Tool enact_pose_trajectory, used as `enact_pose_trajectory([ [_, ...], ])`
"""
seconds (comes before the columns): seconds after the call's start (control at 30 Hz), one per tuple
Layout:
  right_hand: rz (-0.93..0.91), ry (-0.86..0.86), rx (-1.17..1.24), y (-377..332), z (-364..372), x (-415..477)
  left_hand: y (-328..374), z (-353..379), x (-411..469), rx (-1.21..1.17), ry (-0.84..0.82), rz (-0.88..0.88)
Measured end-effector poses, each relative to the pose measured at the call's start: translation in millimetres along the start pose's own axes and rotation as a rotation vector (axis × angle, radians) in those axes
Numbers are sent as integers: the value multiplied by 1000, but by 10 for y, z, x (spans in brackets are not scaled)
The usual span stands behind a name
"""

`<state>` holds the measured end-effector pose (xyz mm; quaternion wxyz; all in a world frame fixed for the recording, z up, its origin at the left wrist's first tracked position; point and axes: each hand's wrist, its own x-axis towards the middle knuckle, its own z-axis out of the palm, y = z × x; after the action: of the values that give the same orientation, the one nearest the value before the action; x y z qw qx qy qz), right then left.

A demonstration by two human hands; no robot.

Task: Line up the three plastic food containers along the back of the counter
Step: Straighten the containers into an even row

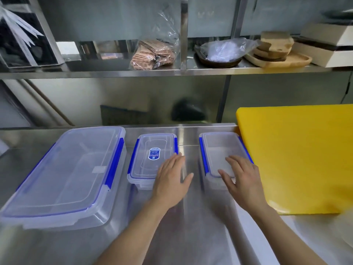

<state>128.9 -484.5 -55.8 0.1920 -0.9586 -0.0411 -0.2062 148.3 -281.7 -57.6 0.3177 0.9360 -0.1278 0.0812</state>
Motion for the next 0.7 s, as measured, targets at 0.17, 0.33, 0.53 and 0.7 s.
enact_pose_trajectory([
  [0.17, -21, -94, 232, -708, 217, 128, -358, -732, -137, 146, 216, -146],
  [0.33, 107, -326, 611, -1536, 443, 49, -850, -1428, -450, 259, 374, -360],
  [0.53, 268, -562, 955, -2331, 587, -140, -1481, -2073, -962, 340, 491, -700],
  [0.7, 257, -592, 971, -2737, 722, -297, -1946, -2346, -1271, 163, 286, -871],
])
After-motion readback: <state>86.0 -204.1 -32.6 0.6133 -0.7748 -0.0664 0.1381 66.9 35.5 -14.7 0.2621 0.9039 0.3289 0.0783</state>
